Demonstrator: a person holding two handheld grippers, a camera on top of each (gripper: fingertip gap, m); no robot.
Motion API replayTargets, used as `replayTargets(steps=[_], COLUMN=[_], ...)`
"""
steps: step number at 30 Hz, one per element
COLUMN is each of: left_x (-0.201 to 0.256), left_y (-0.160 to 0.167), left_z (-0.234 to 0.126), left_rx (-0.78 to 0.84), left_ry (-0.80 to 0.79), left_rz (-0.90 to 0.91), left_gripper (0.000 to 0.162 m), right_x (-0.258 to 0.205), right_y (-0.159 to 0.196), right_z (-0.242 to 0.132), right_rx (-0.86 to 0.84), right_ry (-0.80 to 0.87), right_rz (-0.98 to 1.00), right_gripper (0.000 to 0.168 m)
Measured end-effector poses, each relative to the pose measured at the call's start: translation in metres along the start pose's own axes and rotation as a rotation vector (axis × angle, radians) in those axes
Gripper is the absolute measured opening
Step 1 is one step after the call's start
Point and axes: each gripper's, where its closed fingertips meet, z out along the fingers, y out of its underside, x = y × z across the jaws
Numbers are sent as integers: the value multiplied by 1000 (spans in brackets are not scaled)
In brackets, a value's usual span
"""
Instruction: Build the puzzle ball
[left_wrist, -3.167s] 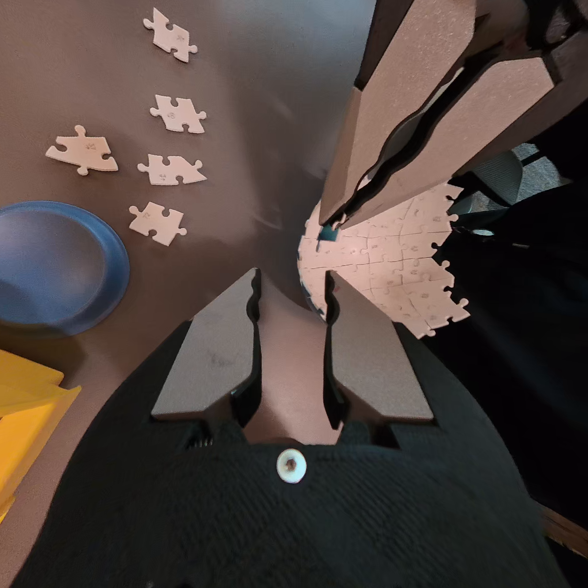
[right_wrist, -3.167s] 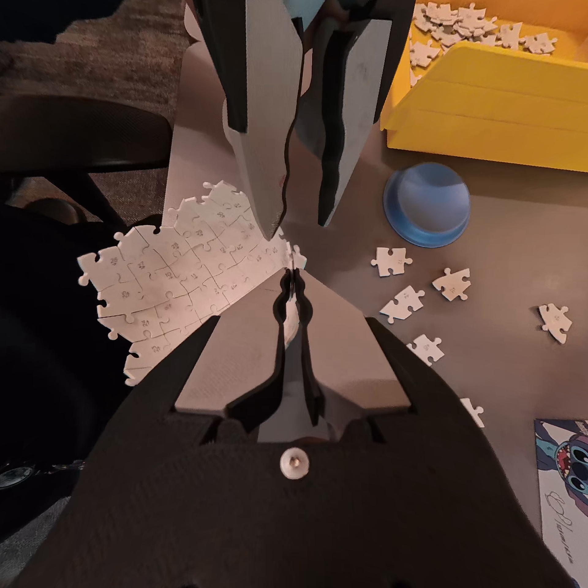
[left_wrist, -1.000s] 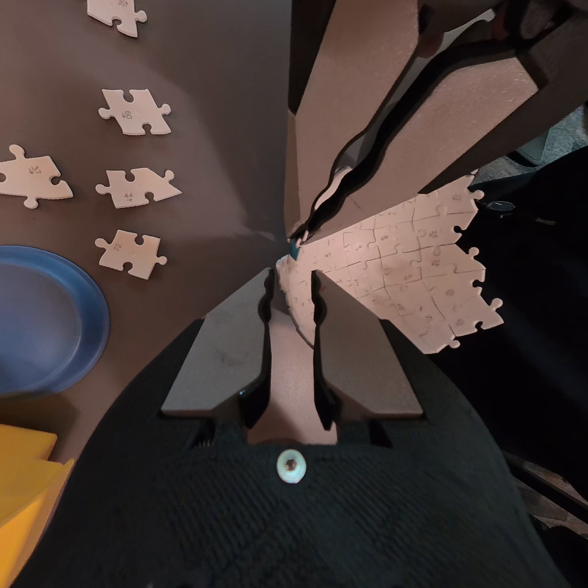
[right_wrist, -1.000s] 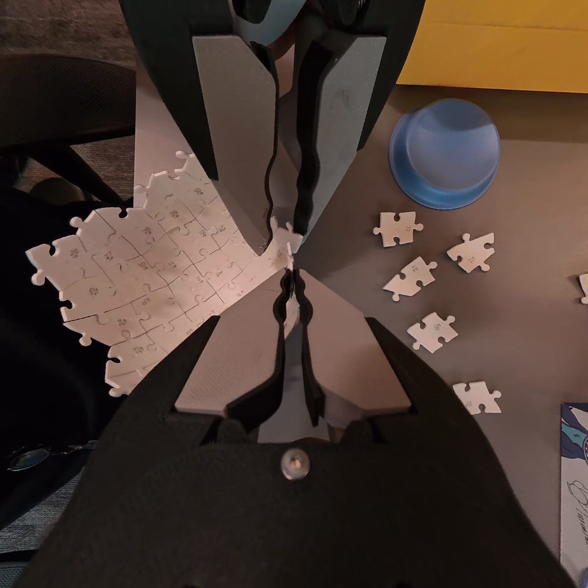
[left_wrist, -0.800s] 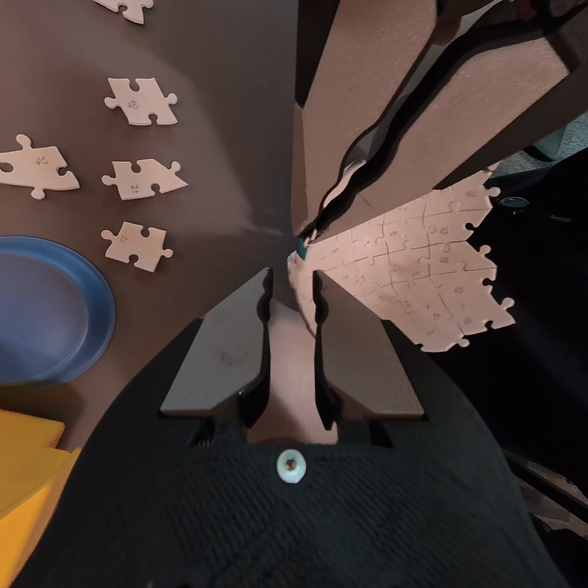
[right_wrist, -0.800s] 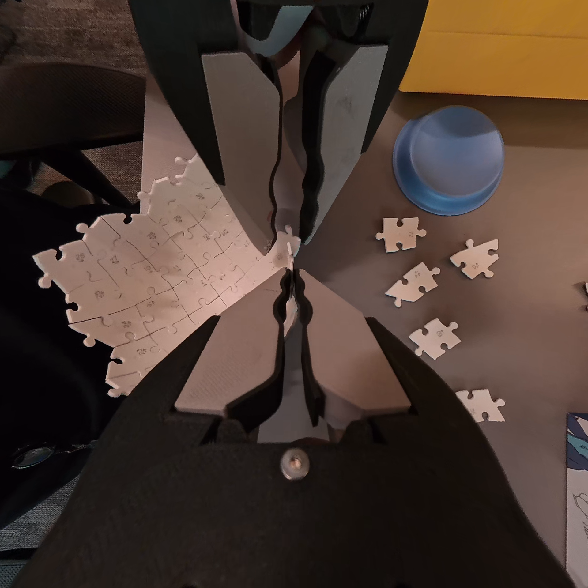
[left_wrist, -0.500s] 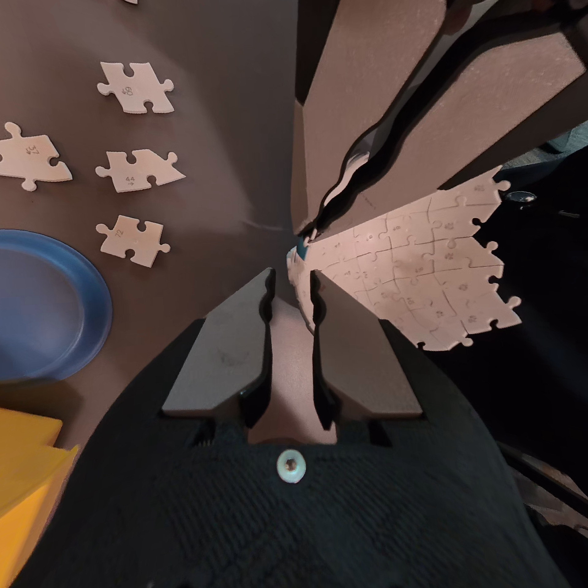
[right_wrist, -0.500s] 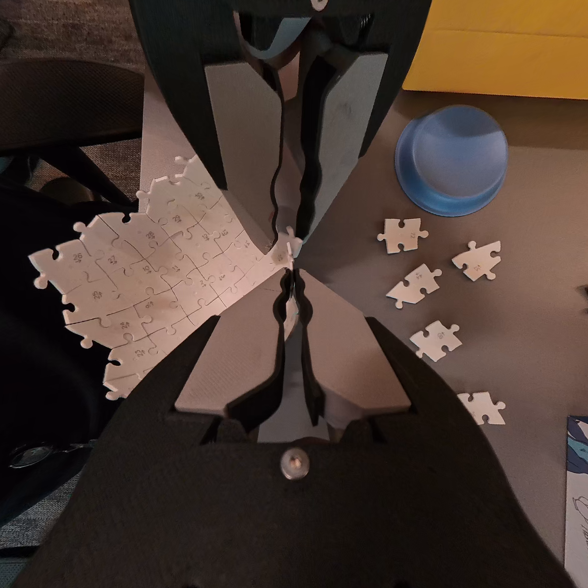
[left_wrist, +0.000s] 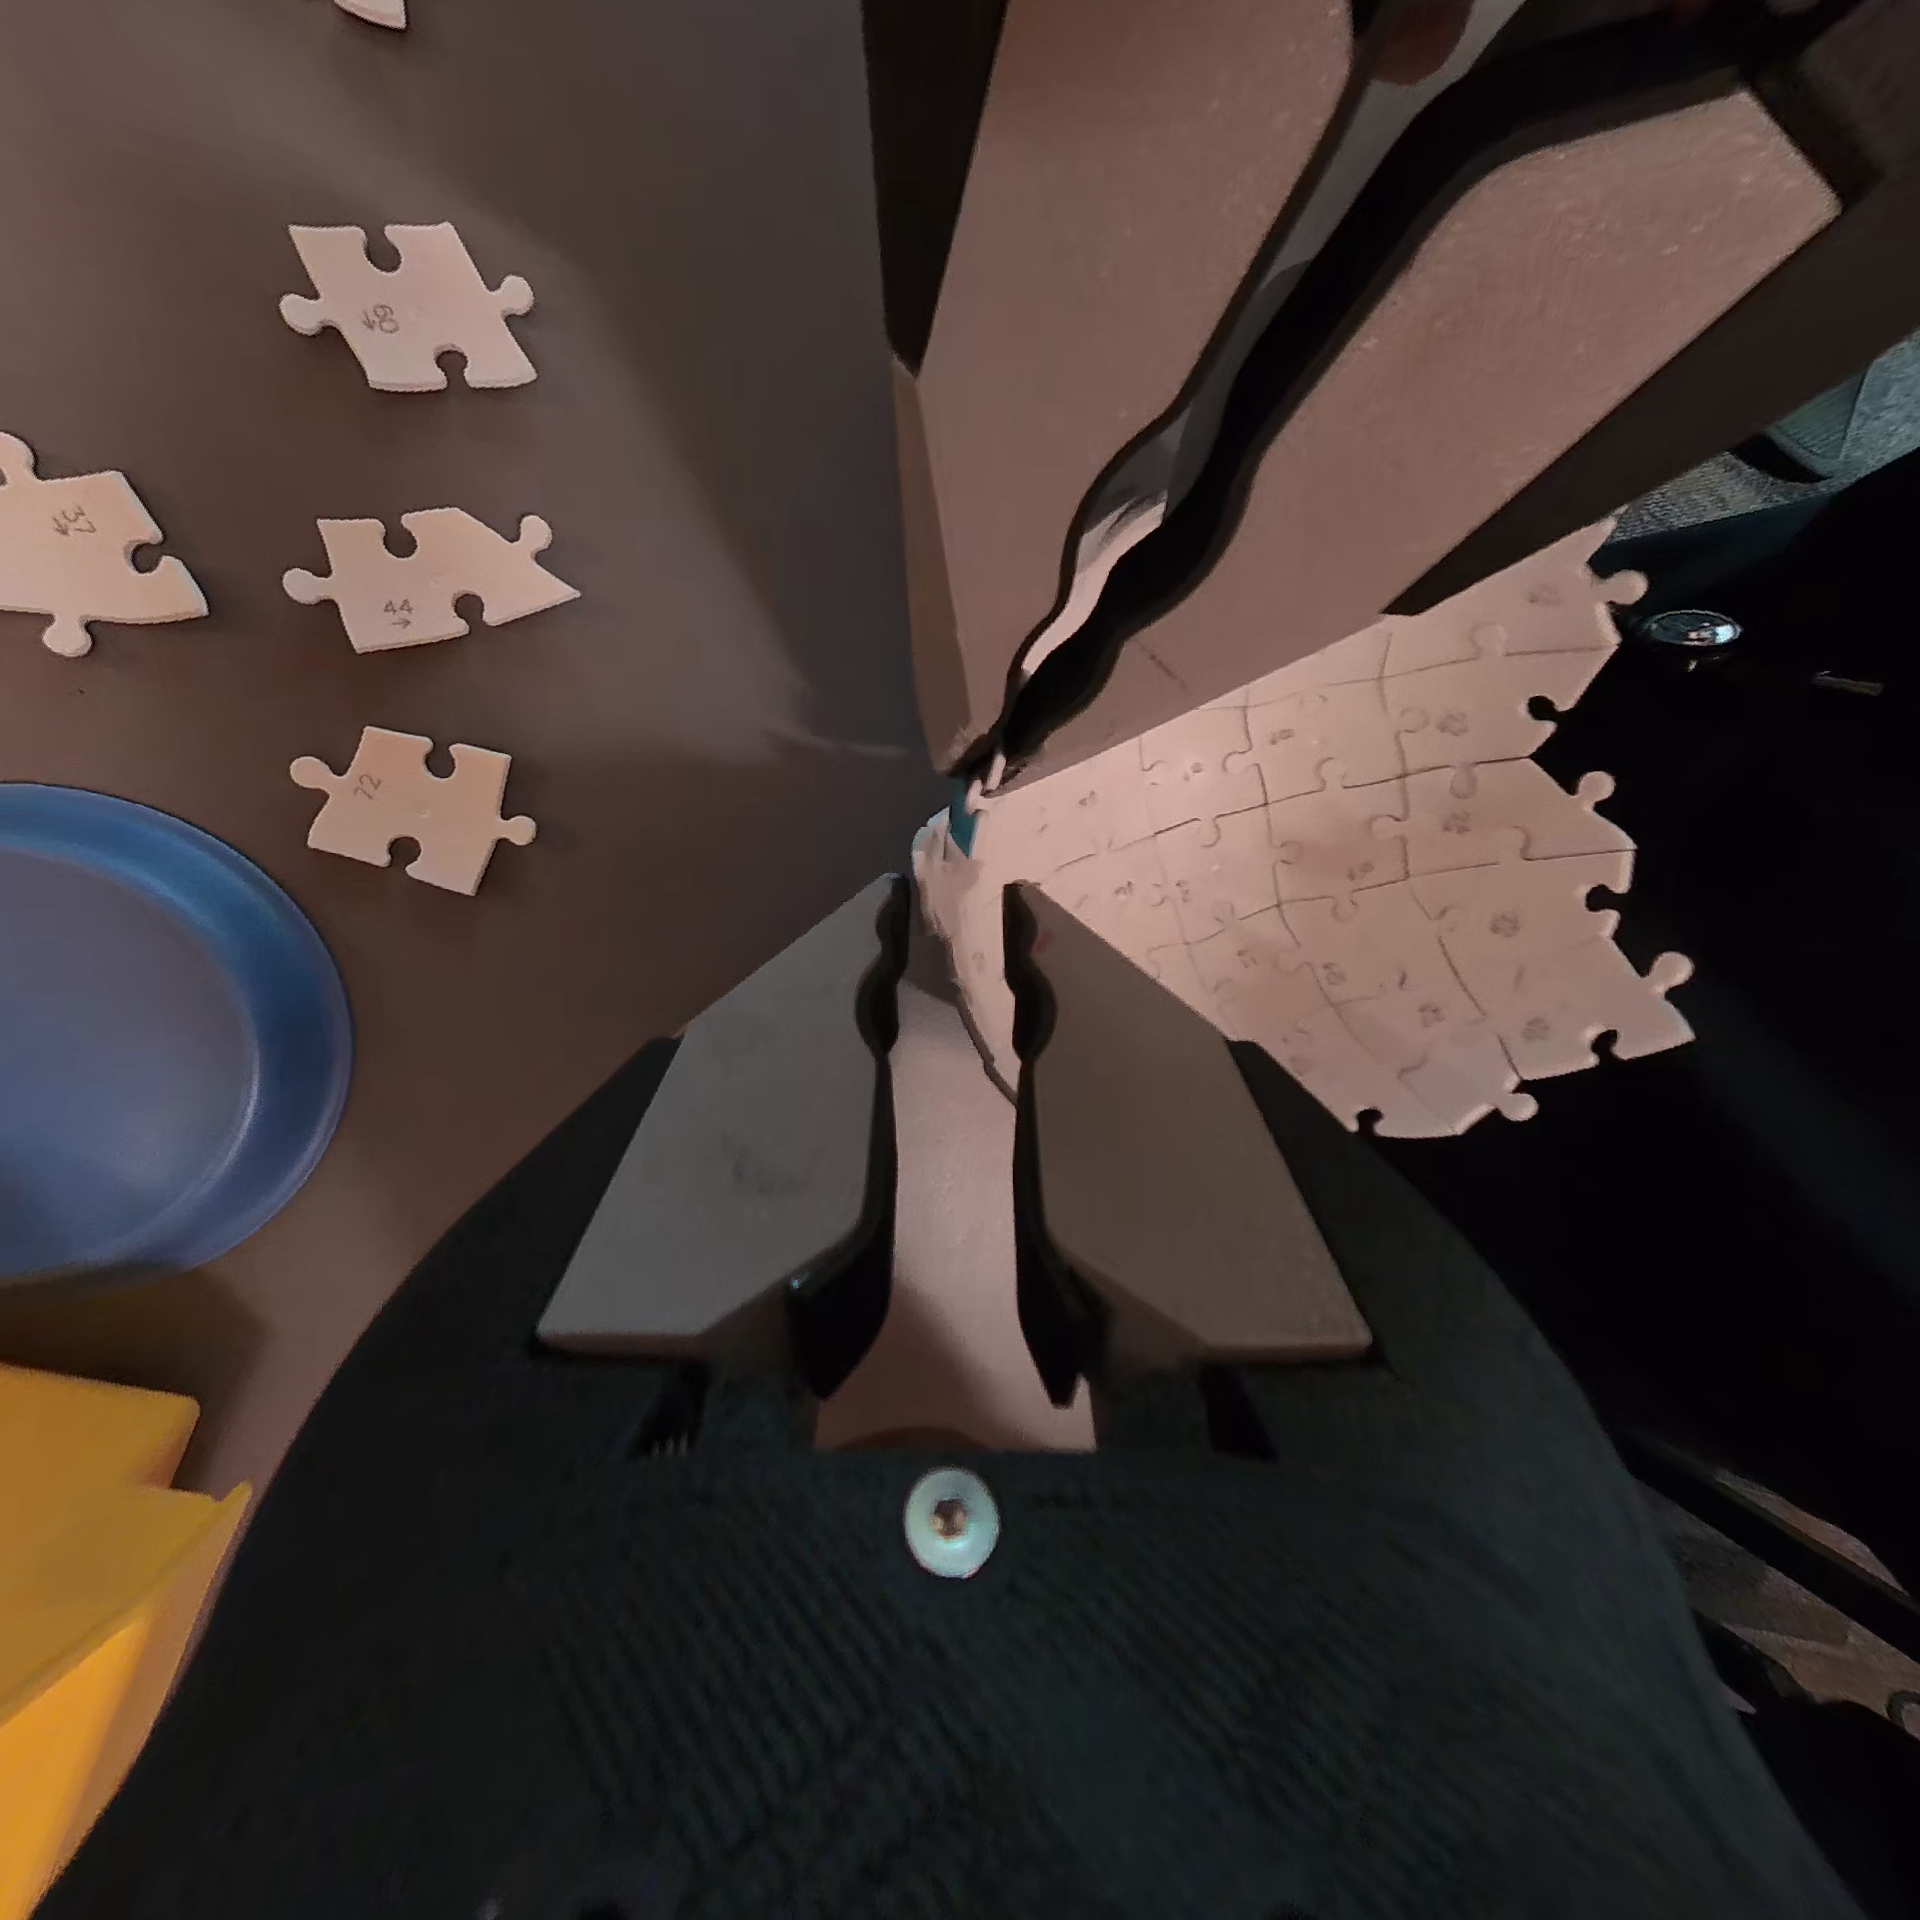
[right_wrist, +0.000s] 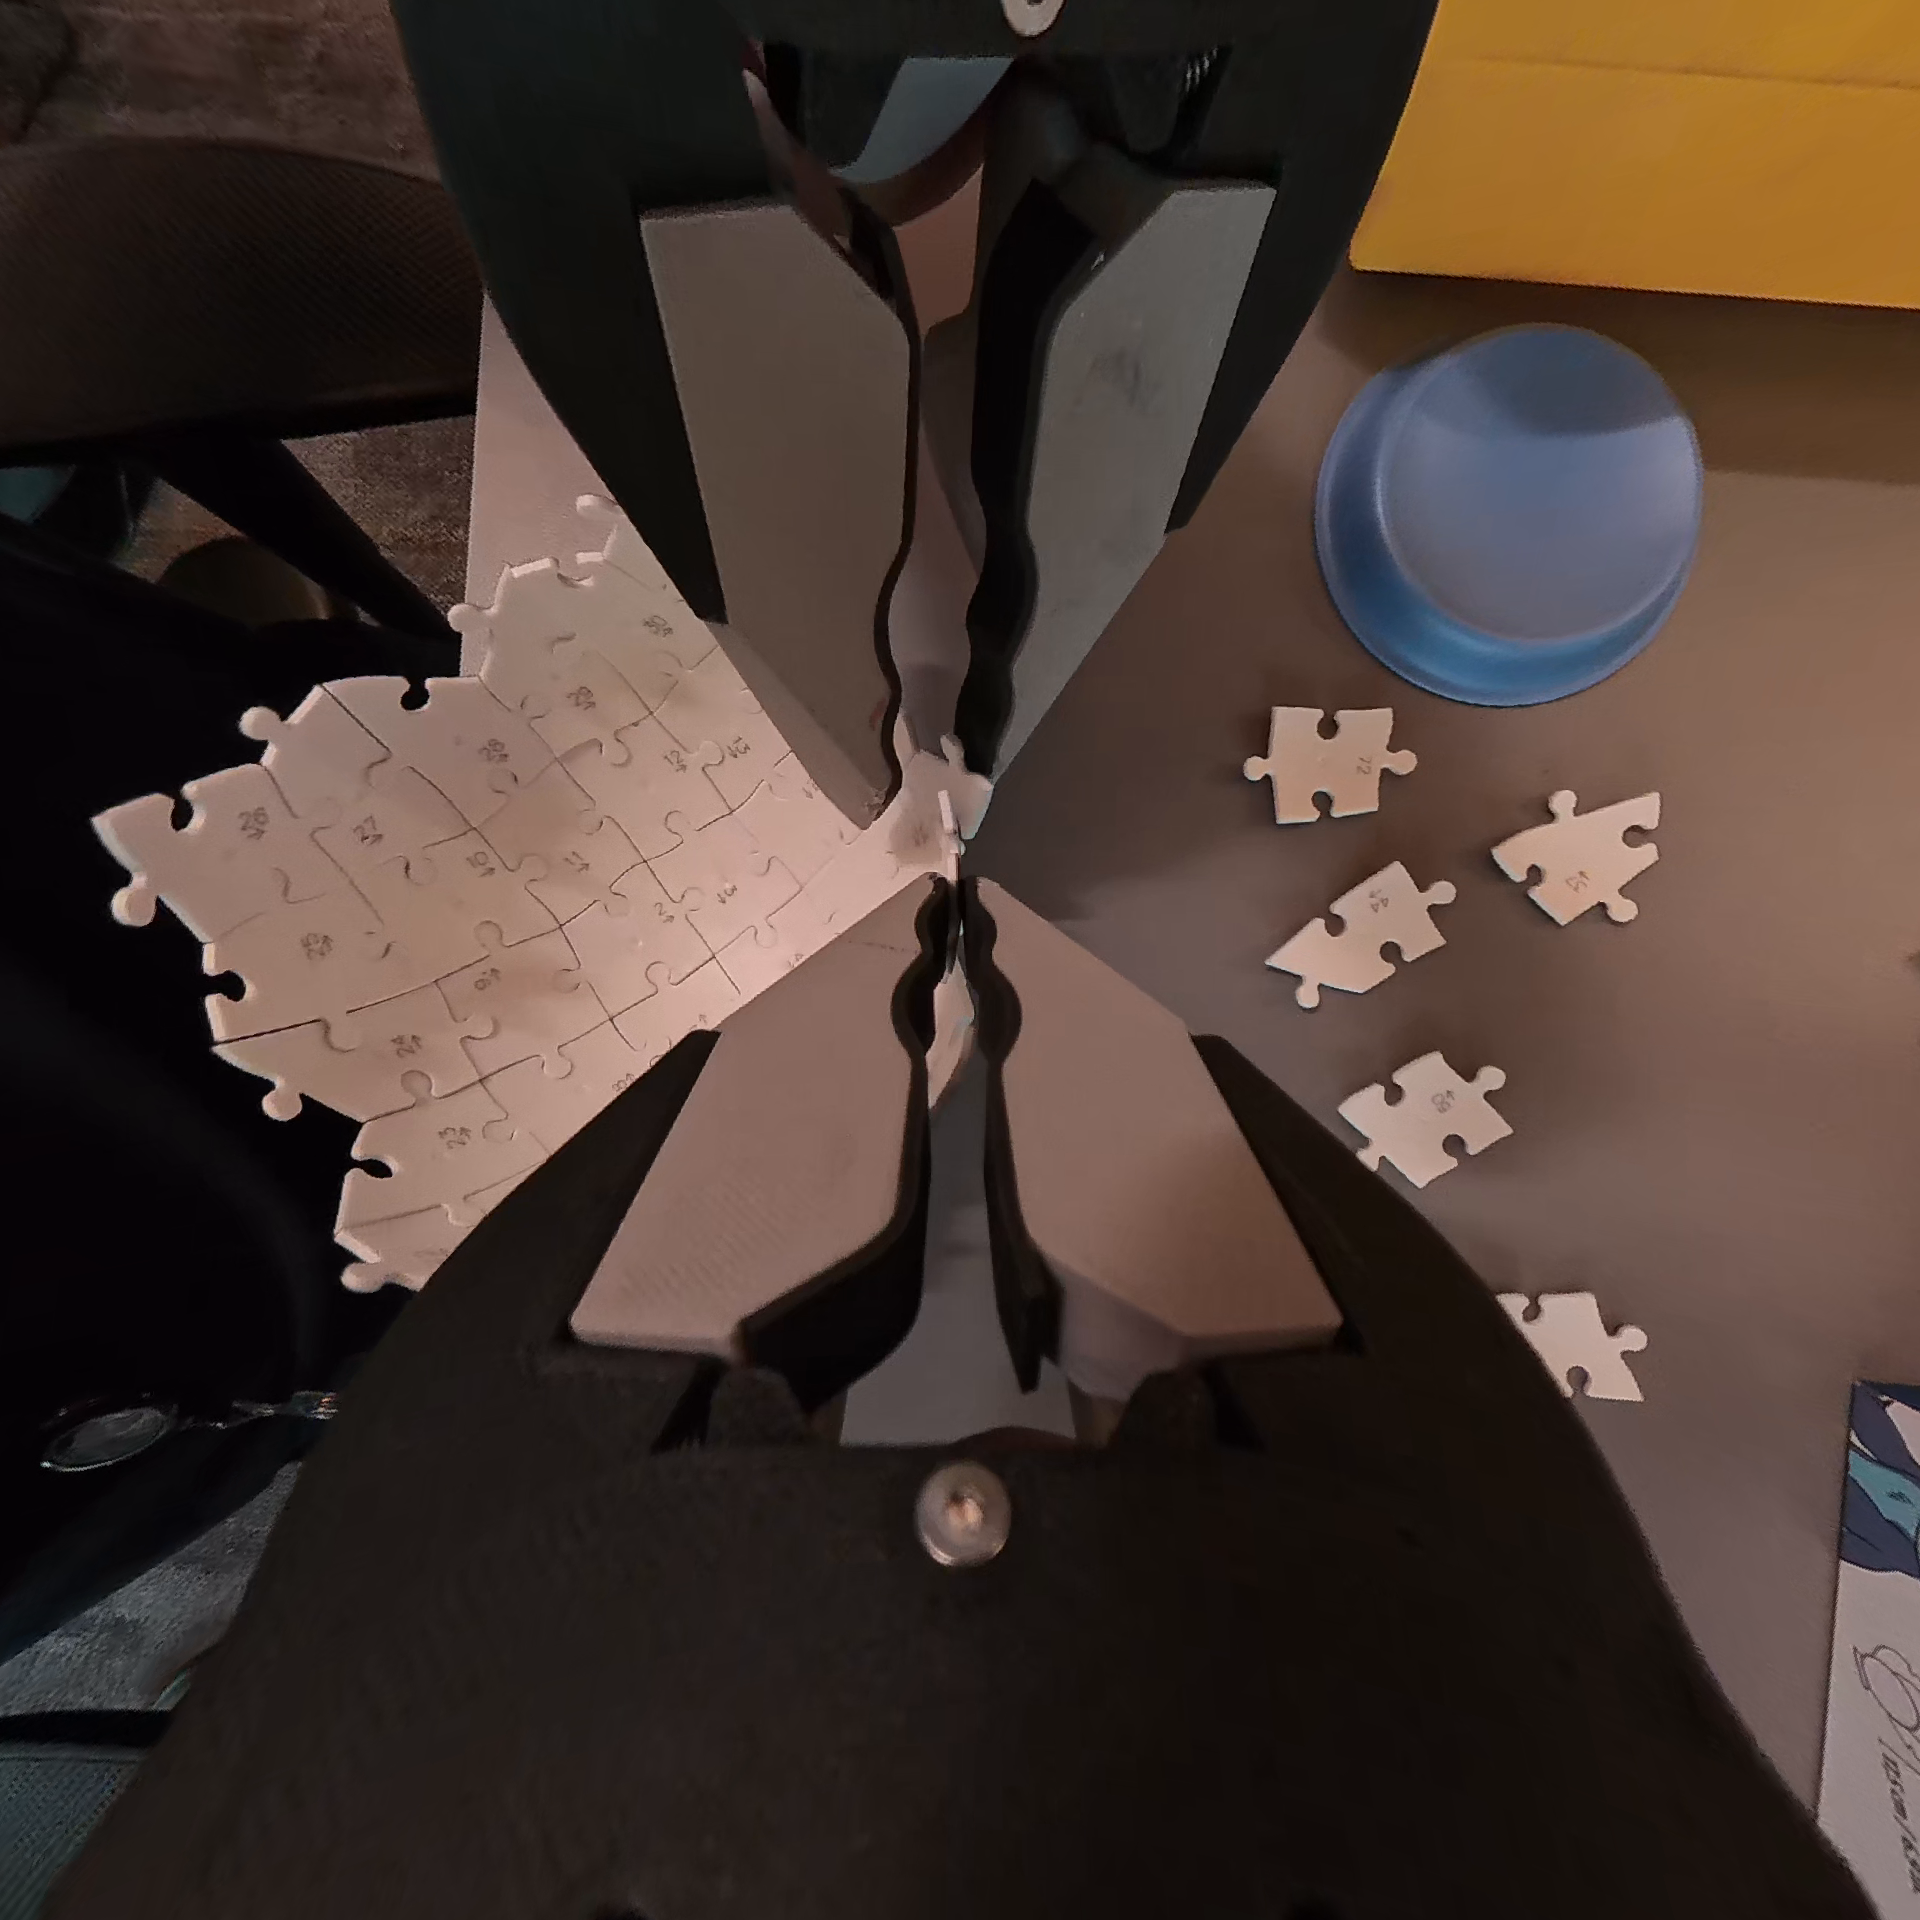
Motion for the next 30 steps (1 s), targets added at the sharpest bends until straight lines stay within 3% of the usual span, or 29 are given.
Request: replayTargets(steps=[30], left_x=[0], left_y=[-12], left_z=[3], left_rx=[44], left_ry=[27], left_rz=[-20], left_gripper=[13], right_x=[5], right_y=[9], right_z=[1], right_rx=[28], right_ry=[-66], right_rz=[52], right_gripper=[0])
